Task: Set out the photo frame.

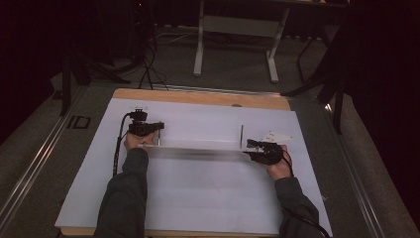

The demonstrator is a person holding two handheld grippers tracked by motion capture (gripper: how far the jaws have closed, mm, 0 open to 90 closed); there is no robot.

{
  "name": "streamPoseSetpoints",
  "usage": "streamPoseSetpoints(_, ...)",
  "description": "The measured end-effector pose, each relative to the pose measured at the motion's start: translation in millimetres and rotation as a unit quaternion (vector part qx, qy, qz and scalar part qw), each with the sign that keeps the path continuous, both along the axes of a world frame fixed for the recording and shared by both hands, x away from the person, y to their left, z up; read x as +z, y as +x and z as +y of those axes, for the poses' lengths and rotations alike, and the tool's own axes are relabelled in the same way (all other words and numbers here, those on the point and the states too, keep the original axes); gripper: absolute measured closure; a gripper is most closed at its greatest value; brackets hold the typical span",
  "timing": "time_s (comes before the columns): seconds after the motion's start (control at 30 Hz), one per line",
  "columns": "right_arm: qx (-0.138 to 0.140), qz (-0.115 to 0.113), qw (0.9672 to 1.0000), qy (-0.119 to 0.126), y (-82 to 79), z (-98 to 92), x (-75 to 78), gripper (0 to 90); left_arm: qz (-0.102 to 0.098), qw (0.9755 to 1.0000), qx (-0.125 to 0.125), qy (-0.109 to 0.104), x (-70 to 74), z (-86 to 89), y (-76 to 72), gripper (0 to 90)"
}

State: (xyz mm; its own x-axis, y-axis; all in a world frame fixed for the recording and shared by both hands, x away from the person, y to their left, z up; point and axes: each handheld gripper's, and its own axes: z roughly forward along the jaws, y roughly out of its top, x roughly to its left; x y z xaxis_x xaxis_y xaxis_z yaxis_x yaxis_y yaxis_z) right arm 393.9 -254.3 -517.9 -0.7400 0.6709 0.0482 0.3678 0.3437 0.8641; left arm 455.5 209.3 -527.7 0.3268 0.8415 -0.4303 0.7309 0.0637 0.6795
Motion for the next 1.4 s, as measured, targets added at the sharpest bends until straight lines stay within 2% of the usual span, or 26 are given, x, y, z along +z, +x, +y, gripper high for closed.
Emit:
streamPoseSetpoints(0.1, 0.004, -0.018, 0.9998, -0.004, -0.7, 2.8, -0.4, 51.6, 0.001, 1.0000, -0.001, -0.001, -0.1, 0.4, 0.1, 85.4)
streamPoseSetpoints(0.43, 0.009, -0.032, 0.9994, -0.003, -0.1, 3.9, -1.8, 50.4, 0.002, 1.0000, 0.001, -0.004, -0.4, 0.4, 0.7, 85.3)
streamPoseSetpoints(0.63, 0.023, -0.041, 0.9989, 0.003, 0.5, 8.5, -2.2, 49.4, 0.001, 1.0000, 0.000, -0.002, 0.0, 0.4, 0.4, 84.9)
streamPoseSetpoints(0.87, 0.026, -0.028, 0.9992, 0.012, 2.9, 6.6, -0.9, 49.7, -0.001, 1.0000, -0.002, 0.001, 0.2, 0.4, 0.4, 83.9)
streamPoseSetpoints(1.0, 0.027, -0.026, 0.9992, 0.014, 3.1, 6.2, -1.0, 49.9, -0.009, 0.9999, -0.004, 0.012, 0.9, 0.0, -0.7, 81.8)
streamPoseSetpoints(1.1, 0.029, -0.026, 0.9992, 0.010, 2.7, 6.1, -1.0, 49.8, -0.019, 0.9994, -0.009, 0.028, 2.0, 0.2, -2.7, 78.5)
streamPoseSetpoints(1.2, 0.031, -0.025, 0.9992, 0.007, 2.6, 6.0, -0.8, 49.8, -0.020, 0.9994, -0.009, 0.028, 2.2, 1.6, -4.2, 75.9)
streamPoseSetpoints(1.4, 0.024, -0.018, 0.9994, 0.018, 5.5, 5.9, 0.7, 50.1, -0.040, 0.9987, -0.006, 0.030, 5.8, 7.0, -10.7, 72.5)
